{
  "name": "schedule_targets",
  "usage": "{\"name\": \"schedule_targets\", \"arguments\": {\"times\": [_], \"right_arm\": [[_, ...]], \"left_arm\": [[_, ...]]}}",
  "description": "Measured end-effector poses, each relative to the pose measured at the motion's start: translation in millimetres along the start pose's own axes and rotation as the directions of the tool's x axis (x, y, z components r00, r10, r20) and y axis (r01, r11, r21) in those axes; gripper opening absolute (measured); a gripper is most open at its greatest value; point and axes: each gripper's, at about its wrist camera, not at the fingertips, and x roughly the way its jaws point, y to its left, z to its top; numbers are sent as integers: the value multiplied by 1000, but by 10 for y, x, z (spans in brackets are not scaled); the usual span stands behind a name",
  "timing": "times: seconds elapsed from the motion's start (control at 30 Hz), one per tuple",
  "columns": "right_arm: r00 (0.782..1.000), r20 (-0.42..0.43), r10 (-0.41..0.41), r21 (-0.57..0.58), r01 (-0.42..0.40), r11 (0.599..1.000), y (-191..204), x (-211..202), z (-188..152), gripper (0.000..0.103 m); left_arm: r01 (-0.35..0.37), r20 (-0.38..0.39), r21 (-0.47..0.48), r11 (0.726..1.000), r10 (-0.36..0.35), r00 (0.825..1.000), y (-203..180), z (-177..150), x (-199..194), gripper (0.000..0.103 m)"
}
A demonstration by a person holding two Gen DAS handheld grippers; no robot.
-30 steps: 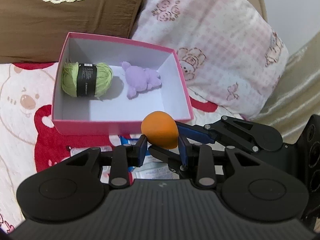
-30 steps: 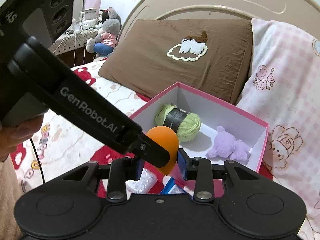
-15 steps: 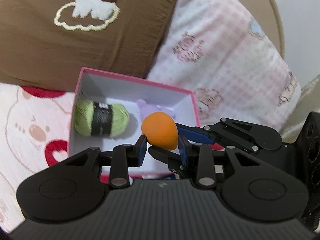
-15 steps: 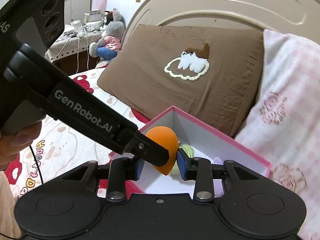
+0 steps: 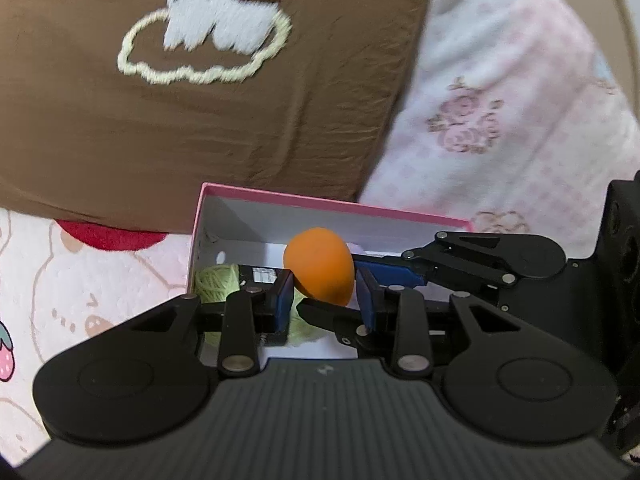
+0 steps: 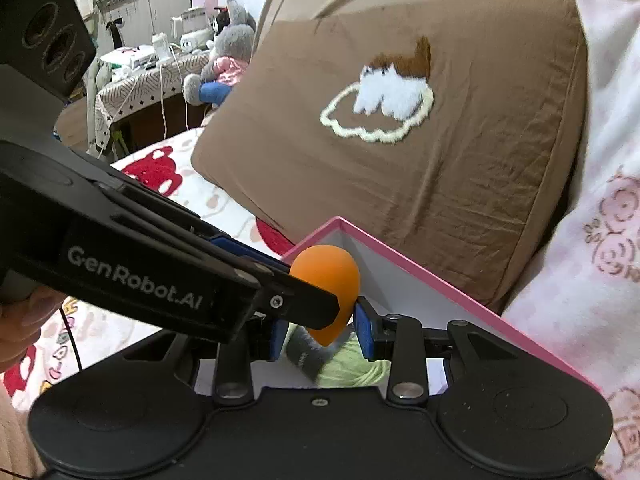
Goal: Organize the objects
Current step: 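Carry the orange sponge with the left tool over the pink box, then lower the sponge into the box and open the left tool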
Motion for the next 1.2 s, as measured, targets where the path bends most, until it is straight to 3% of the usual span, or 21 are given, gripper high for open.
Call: {"name": "schedule_targets", "arguments": {"times": [0.23,0.5,0.77,0.8,0.97,1.2], "right_arm": [[997,-71,24,-3,-24,1000,-261,390,80,40],[995,-92,43,19,-42,999,-430,625,40,40],[991,-109,73,41,-69,997,-504,673,43,40],[991,-111,80,43,-76,996,-508,675,47,40],[988,-137,69,-3,-70,998,-404,747,59,41],[992,-112,58,38,-54,998,-421,723,97,41]], "left_arm": [[-32,-26,-110,993,30,999,182,145,374,31],[-74,-61,-135,988,66,996,207,167,593,31],[-104,-5,-72,992,104,995,123,133,565,33],[-105,-25,-59,993,103,994,126,136,574,33],[-102,-22,-113,988,100,995,215,137,577,35],[-101,-9,-107,989,101,995,215,135,479,43]]}}
